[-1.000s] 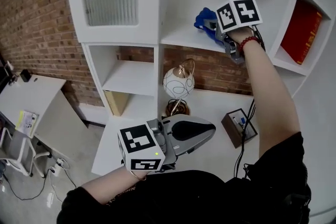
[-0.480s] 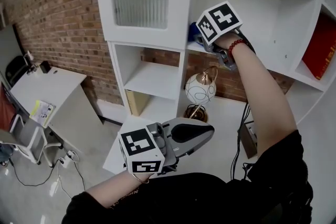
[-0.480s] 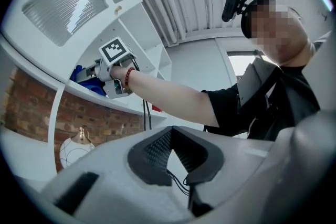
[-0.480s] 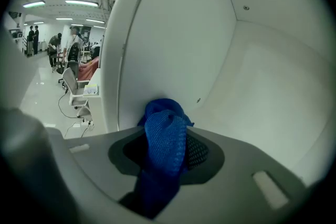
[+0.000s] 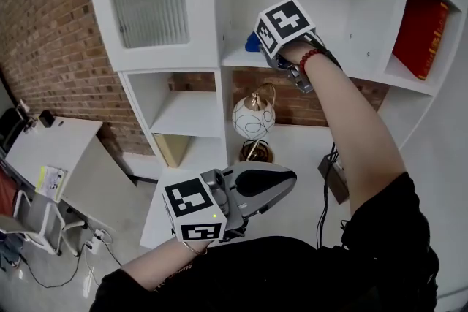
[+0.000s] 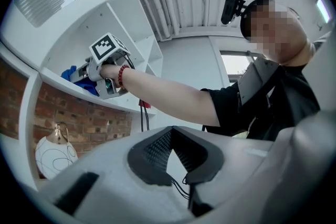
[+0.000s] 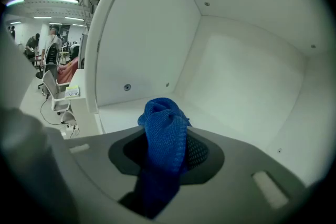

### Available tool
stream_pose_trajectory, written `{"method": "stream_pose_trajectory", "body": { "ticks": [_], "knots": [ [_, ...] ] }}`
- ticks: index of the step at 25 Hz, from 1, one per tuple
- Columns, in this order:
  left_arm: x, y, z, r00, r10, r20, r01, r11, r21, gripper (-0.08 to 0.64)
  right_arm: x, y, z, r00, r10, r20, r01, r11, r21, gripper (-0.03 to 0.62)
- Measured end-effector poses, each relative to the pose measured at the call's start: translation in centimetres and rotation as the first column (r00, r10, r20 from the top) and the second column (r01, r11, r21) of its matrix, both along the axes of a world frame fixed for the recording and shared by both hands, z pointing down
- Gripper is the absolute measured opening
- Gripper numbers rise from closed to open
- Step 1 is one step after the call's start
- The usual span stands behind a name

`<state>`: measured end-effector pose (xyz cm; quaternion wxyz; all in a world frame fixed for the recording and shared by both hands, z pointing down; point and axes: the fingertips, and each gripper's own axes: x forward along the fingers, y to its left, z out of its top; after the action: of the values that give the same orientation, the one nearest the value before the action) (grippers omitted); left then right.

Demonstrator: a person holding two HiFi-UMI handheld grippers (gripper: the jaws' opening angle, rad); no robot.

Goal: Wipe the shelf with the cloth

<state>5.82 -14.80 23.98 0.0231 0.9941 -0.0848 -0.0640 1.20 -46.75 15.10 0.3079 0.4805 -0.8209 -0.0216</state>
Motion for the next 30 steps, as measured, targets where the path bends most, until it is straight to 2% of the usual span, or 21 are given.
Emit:
{"method": "stream_pose_trajectory", "body": {
  "ticks": [10,19,24,30],
  "knots": [
    [2.7,1.3,-0.3,0.995,0.104,0.012,-0.104,0.995,0.001,-0.002,8.6,0.2,0.0,0.986,0.166,-0.008,-0.166,0.986,0.01,0.137],
    [4.2,2.1,-0.5,0.986,0.168,0.019,-0.169,0.986,0.016,-0.002,18.5,1.0,0.3,0.944,0.33,0.029,-0.33,0.944,-0.006,0.137],
    [4.5,2.4,-0.6,0.98,0.199,0.016,-0.199,0.98,0.015,-0.002,21.3,1.6,0.2,0.921,0.389,0.035,-0.389,0.921,0.01,0.137],
    [4.4,2.9,-0.4,0.975,0.222,0.012,-0.222,0.975,0.016,-0.002,23.1,2.1,0.2,0.888,0.46,-0.013,-0.459,0.888,0.027,0.137]
  ]
}}
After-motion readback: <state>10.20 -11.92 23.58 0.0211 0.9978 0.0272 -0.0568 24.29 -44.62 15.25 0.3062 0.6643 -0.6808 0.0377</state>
